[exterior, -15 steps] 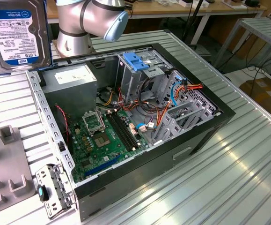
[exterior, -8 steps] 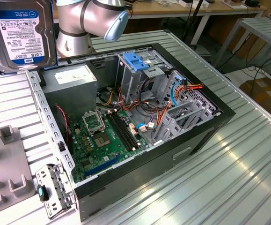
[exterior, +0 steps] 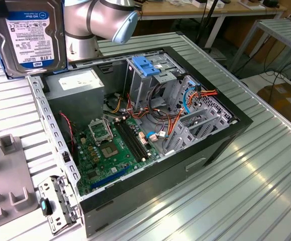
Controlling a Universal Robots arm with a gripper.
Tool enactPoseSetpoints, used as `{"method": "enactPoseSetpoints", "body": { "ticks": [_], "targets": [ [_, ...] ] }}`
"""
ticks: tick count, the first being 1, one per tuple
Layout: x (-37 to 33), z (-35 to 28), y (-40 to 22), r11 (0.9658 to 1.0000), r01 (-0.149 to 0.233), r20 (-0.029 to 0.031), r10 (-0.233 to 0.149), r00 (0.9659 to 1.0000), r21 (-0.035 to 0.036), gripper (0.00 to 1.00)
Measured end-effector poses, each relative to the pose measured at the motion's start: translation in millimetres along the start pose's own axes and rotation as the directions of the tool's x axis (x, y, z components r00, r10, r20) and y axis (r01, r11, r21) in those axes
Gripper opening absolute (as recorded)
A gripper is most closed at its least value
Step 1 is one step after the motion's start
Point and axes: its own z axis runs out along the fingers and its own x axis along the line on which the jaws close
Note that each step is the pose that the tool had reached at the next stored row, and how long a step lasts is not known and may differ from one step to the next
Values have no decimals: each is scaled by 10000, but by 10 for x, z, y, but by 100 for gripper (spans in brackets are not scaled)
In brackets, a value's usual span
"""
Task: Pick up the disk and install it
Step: 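Pick up the disk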
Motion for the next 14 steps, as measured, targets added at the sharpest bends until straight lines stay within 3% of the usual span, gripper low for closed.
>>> {"method": "enactPoseSetpoints", "body": {
  "ticks": [14],
  "targets": [
    [-2, 11, -262, 10000, -3, -14, 3, 10000, 1, 37]
  ]
}}
